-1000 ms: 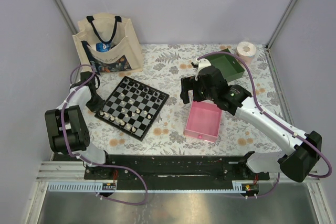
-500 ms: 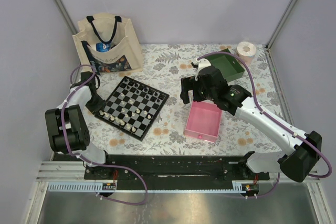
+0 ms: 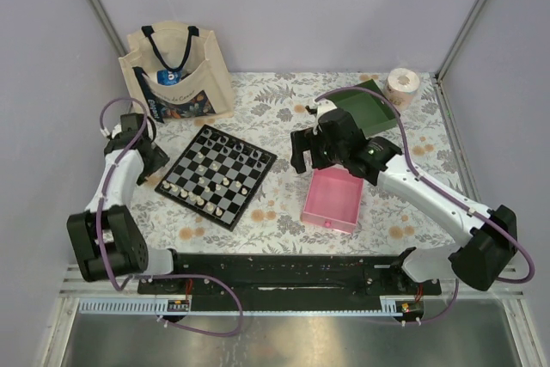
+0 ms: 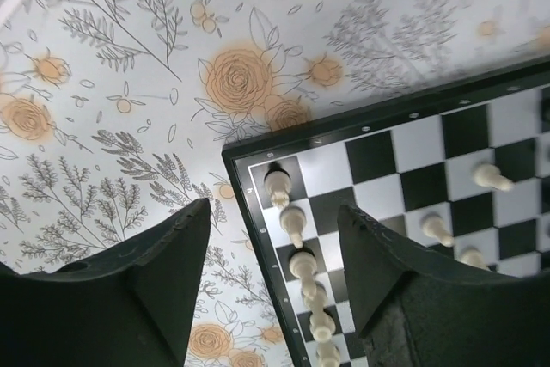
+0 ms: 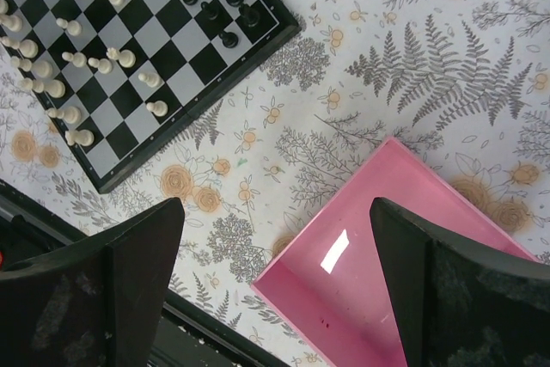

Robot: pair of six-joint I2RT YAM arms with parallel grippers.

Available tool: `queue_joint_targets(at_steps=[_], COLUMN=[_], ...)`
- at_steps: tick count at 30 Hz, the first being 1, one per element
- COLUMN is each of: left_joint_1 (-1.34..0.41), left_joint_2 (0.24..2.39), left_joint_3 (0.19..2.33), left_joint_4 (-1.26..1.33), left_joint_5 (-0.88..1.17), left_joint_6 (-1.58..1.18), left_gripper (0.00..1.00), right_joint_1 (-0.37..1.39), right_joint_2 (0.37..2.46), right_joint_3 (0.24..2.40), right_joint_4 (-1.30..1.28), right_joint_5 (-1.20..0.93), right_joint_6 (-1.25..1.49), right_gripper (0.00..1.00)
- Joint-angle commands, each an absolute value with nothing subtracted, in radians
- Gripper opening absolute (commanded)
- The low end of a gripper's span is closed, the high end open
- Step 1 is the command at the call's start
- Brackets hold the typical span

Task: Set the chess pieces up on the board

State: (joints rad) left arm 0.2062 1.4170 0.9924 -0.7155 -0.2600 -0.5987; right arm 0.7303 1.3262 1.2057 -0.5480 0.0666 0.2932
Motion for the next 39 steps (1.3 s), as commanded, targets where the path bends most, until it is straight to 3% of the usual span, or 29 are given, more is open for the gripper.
queue_joint_targets(at_steps=[1,7,13,17,21,27,39], left_joint_1=[0.204,0.146,0.101,0.104,0.127,0.239,0.259], left_joint_2=[1.257,1.174,1.167,1.131,1.112,1.108,1.091], left_joint_3=[1.008,1.026,1.051,1.051,1.058,1.052,1.042], left_joint_4=[-0.672,-0.630,-0.713,-0.730,-0.742,-0.735,-0.727], left_joint_5=[-0.252,-0.031,-0.086,-0.167,-0.222,-0.164,-0.117], left_joint_6=[-0.542,-0.379,-0.307,-0.296,-0.319,-0.393,-0.413], left_gripper=[0.66,0.74,0.82,0.99,0.99,0.99,0.99], right_joint_1=[0.723,0.724,0.735,0.793,0.845,0.897,0.982], right_joint_2=[1.371,1.426,1.552,1.663,1.797,2.005,2.364], right_joint_3=[1.244,1.275,1.330,1.440,1.575,1.782,2.261], right_joint_4=[-0.549,-0.535,-0.505,-0.534,-0.557,-0.590,-0.793], right_joint_5=[0.005,-0.122,-0.227,-0.186,-0.147,-0.072,0.029], right_joint_6=[0.301,0.328,0.379,0.351,0.350,0.342,0.288], right_gripper=[1.00,0.94,0.86,0.82,0.80,0.68,0.63])
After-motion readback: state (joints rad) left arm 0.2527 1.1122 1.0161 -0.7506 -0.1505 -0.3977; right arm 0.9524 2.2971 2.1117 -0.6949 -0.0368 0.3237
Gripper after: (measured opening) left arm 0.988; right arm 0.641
